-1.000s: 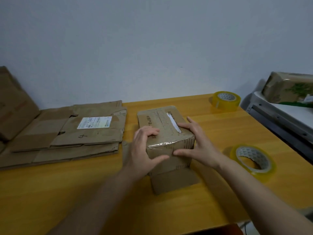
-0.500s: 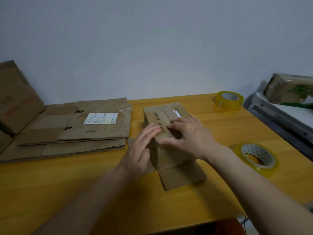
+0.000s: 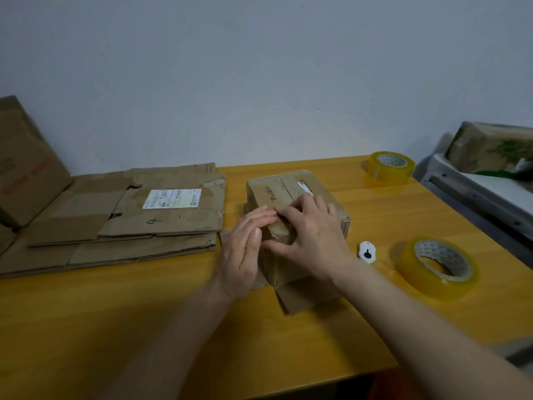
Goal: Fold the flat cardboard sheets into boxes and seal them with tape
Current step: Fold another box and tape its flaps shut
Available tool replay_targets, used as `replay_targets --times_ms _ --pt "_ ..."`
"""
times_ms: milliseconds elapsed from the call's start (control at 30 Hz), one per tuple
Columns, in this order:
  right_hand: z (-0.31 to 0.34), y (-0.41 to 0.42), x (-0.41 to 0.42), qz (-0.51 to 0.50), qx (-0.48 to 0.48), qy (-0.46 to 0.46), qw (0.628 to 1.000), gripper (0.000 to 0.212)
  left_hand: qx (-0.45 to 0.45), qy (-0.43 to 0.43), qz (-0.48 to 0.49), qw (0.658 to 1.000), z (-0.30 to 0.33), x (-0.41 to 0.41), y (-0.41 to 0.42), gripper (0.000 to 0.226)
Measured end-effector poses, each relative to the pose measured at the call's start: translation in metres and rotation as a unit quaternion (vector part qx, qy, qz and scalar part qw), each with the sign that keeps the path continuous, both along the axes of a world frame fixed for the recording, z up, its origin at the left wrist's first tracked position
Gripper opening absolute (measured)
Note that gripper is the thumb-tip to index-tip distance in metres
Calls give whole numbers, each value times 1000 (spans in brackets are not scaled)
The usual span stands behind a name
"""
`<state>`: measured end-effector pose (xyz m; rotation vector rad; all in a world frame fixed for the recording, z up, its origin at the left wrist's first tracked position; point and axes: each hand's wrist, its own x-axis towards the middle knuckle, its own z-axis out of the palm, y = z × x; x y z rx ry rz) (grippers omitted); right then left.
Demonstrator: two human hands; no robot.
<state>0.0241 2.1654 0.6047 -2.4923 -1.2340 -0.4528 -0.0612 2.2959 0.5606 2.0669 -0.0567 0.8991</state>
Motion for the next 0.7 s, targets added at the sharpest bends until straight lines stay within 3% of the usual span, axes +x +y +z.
replay_targets --times_ms 67,200,300,400,500,600,700 --pt "-7 2 -6 -8 20 -11 1000 66 -3 -12 5 1000 1 1 -1 38" --pt "-9 -2 -2 23 -41 -44 998 87 7 -42 33 999 0 4 -2 43" --pt "5 -12 17 71 -45 9 996 91 7 -68 83 994 -2 11 -10 41" --pt "9 -18 31 34 -65 -6 997 89 -4 -96 123 988 -5 20 -20 37" --pt "4 -22 38 11 -74 -7 997 87 46 -125 158 978 -9 31 -25 41" --pt "3 -34 52 23 8 144 989 84 86 -133 160 974 -15 37 -22 52" --pt "4 -50 70 49 82 272 958 75 120 -143 165 969 -21 41 -16 44"
